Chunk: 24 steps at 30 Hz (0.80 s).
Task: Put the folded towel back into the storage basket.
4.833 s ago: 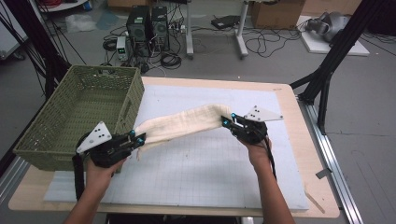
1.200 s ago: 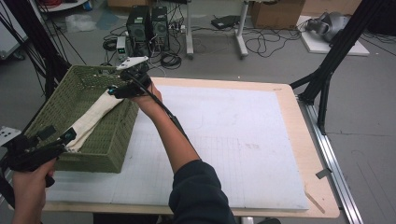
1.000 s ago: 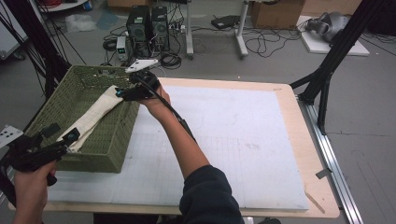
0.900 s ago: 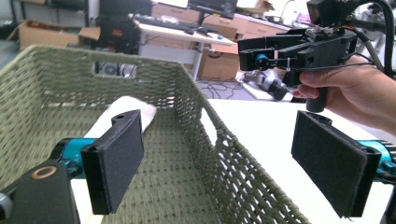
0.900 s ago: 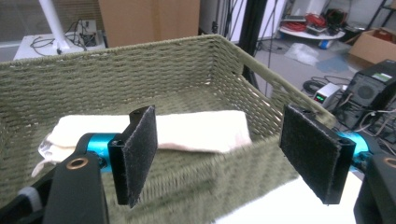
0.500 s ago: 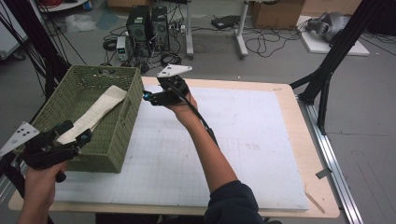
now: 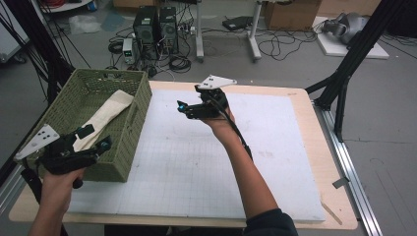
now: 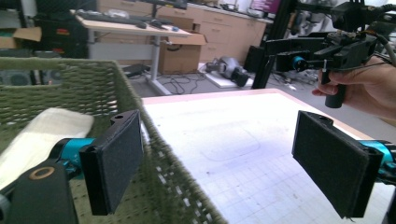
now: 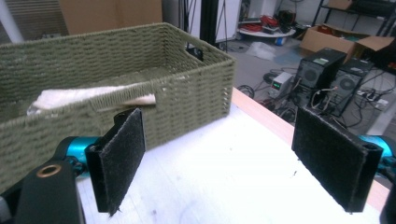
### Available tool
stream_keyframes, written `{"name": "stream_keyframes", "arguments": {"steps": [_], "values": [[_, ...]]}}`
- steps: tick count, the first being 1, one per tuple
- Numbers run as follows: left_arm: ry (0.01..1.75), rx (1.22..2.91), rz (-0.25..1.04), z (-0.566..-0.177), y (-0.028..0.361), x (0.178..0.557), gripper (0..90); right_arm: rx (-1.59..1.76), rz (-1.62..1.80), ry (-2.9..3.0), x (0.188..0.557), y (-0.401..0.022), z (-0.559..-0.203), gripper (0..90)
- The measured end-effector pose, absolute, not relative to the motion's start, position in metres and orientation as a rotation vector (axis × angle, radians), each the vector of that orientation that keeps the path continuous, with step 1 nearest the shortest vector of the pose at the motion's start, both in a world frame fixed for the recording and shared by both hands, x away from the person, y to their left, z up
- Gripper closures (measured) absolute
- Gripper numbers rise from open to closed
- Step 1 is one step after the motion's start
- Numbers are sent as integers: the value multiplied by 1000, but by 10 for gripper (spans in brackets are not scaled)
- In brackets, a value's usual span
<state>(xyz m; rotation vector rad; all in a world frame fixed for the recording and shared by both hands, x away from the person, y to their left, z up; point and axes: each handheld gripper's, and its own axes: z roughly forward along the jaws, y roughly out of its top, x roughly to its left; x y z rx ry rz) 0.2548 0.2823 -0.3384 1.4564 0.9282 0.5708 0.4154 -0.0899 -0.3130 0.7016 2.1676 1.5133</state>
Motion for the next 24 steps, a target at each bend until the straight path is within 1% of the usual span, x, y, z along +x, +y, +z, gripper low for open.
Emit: {"name": "stream_keyframes", "arguments": {"steps": [18,24], "values": [[823,1511,493,-338,247,268,168,746,1463,2114,382,-154,-322,158],[788,1519,453,-336,233,272,168,783,1437,2086,369,-178,-330,158]]}}
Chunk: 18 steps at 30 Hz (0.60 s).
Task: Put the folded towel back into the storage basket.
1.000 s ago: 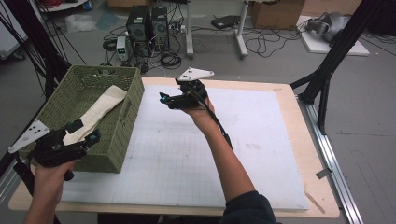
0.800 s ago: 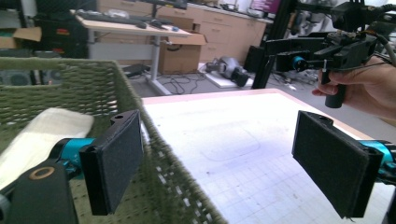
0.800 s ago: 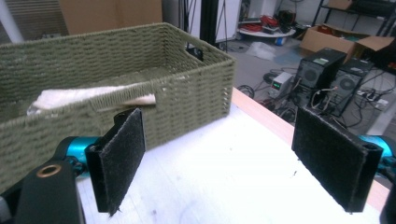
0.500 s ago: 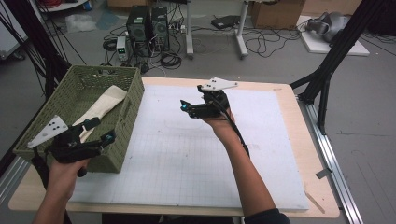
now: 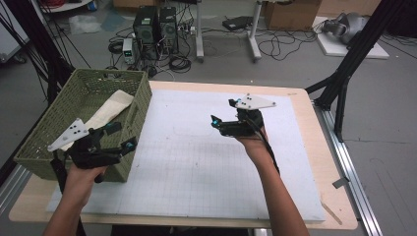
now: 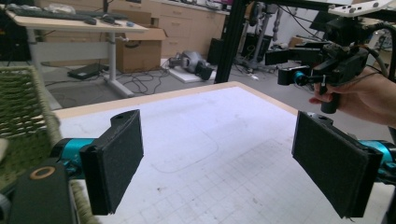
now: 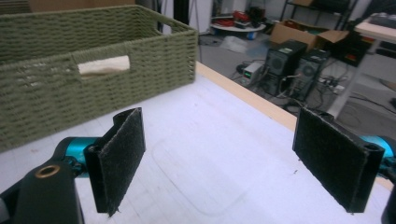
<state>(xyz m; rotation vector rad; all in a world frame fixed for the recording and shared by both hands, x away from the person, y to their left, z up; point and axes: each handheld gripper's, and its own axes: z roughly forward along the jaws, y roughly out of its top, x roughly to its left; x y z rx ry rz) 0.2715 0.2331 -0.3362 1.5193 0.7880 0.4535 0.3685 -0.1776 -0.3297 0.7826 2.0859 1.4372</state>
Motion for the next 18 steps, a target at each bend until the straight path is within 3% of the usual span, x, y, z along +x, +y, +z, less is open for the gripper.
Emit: {"name": "stream_keyframes", "arguments": {"steps": [18], "values": [[694,1610,407,-351,184,289,171,904,1359,1984,318,-246,-367,158]]}}
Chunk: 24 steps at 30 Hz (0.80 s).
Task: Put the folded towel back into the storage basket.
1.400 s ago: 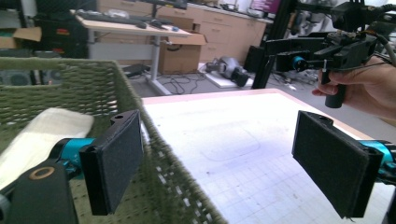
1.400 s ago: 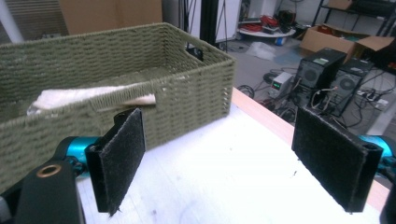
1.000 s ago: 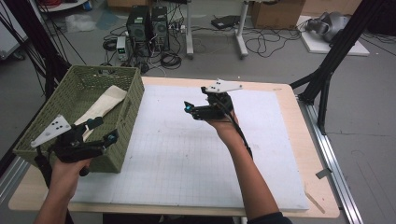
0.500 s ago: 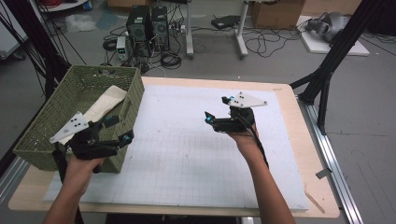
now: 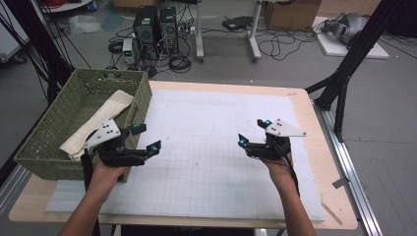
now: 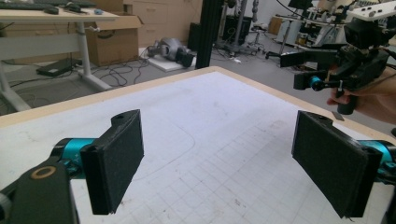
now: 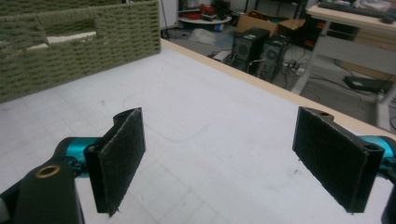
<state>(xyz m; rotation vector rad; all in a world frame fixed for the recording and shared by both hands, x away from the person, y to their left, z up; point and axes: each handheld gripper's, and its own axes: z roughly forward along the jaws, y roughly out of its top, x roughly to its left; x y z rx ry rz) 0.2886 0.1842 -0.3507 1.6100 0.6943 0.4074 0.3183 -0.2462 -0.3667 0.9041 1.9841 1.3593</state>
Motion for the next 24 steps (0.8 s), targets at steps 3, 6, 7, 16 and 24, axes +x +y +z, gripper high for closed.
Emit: {"name": "stream_keyframes", "arguments": {"steps": [3,6,7,16,24], "values": [[668,1618,400,-354,176,292,171,929,1333,1968,309,-256,-373,158],[650,1621,400,-359,168,295,171,944,1299,1950,302,-266,-378,158],[648,1620,402,-361,166,296,171,946,1290,1942,299,-268,-380,158],[633,1625,408,-380,151,303,173,996,1220,1900,283,-289,-398,158],[622,1689,394,-411,130,304,175,1057,1179,1874,273,-305,-417,158]]}}
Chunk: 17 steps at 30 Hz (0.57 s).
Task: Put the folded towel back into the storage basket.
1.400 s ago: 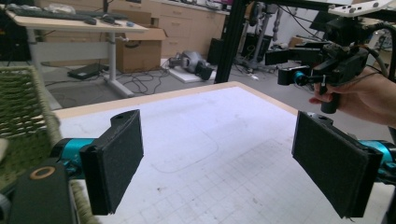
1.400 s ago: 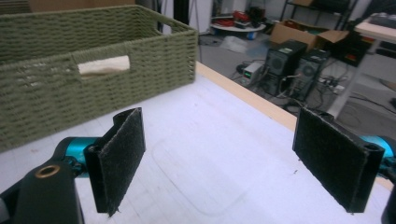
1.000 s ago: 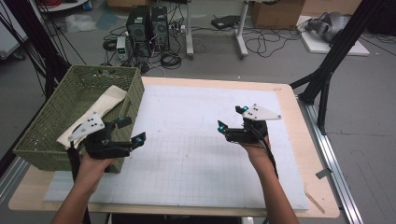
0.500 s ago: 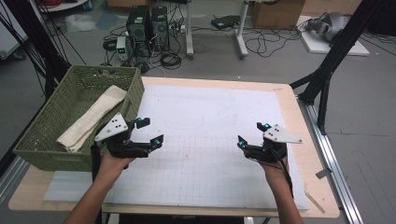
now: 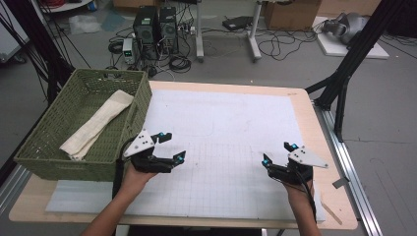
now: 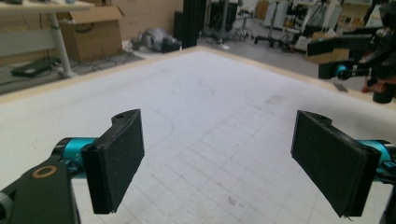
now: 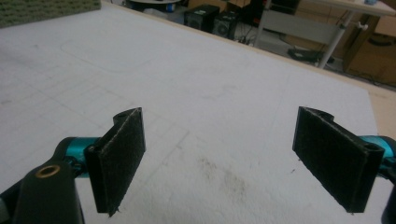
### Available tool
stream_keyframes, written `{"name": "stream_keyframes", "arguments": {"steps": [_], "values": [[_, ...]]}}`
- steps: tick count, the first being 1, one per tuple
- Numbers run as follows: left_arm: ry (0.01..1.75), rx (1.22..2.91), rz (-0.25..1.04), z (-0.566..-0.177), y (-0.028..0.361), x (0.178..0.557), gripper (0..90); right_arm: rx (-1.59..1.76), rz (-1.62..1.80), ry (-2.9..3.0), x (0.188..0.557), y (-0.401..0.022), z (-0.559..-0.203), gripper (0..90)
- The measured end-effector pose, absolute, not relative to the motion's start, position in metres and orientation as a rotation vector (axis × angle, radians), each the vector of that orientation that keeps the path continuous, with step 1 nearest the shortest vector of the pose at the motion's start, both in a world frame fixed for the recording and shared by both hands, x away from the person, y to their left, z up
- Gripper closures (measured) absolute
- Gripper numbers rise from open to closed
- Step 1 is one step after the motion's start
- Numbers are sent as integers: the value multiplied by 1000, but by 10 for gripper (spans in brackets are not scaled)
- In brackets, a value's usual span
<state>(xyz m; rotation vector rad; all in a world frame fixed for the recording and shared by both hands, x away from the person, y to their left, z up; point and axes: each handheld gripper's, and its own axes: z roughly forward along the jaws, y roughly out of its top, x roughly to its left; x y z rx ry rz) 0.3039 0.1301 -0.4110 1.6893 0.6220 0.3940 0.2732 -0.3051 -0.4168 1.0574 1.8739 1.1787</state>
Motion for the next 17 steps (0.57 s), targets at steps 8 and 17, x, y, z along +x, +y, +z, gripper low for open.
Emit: {"name": "stream_keyframes", "arguments": {"steps": [8,17], "values": [[641,1730,383,-430,121,307,176,1094,1155,1881,273,-312,-425,158],[659,1720,374,-433,123,307,175,1109,1168,1876,273,-313,-426,158]]}}
